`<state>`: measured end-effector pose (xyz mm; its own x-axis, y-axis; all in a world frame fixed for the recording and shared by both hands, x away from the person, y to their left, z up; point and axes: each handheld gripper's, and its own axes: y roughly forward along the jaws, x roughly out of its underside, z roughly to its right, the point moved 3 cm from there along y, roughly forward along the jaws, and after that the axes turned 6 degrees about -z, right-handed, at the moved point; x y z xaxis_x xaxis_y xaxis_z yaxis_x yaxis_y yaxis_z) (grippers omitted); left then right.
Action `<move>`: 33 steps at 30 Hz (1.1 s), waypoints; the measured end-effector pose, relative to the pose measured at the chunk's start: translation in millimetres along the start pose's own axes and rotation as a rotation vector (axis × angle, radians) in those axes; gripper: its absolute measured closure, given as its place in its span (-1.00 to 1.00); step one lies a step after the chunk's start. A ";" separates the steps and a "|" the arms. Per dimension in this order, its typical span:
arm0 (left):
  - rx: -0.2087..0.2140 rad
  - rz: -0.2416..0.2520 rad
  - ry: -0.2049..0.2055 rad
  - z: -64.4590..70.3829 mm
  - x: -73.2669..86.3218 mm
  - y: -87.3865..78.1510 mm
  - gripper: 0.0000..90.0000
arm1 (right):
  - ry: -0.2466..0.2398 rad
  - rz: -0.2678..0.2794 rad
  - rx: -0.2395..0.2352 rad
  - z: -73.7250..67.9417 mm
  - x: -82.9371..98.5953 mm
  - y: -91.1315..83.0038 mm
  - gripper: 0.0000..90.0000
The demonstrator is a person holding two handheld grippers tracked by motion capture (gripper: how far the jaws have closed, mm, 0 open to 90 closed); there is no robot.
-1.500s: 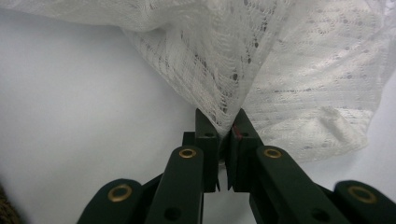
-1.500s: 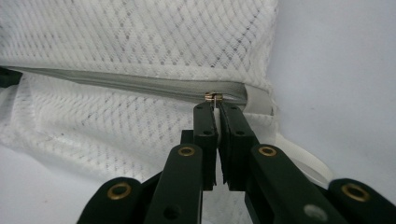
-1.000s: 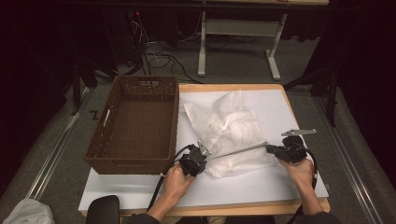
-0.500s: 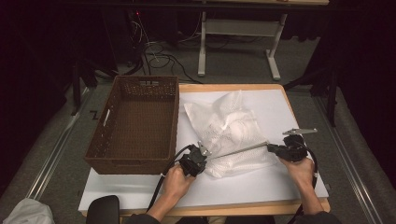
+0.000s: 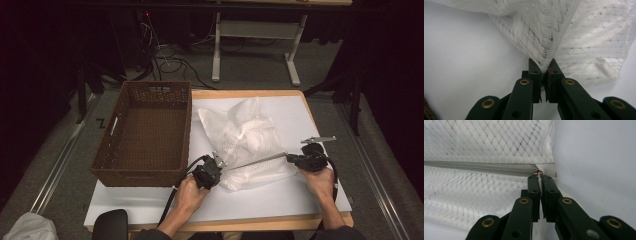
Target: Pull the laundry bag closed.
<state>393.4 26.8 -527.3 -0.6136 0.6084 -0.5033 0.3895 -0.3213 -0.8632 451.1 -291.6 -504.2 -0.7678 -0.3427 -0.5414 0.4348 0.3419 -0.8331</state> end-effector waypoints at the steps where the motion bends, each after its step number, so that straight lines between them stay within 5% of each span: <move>1: 0.008 0.001 -0.011 -0.9 0.0 0.0 0.88 | -0.003 0.003 0.001 -0.6 -0.6 -0.6 0.94; 11: -0.001 0.010 -0.039 -2.1 -0.3 -0.6 0.85 | -0.012 0.004 -0.025 -9.2 2.0 -6.5 0.94; 33: -0.005 0.056 -0.089 -5.8 1.7 -10.2 0.54 | -0.133 -0.074 -0.064 -51.4 17.6 -6.9 0.90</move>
<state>392.4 35.3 -519.1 -0.6489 0.5227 -0.5529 0.4286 -0.3494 -0.8332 410.4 -255.0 -502.1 -0.7256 -0.4805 -0.4925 0.3450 0.3651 -0.8647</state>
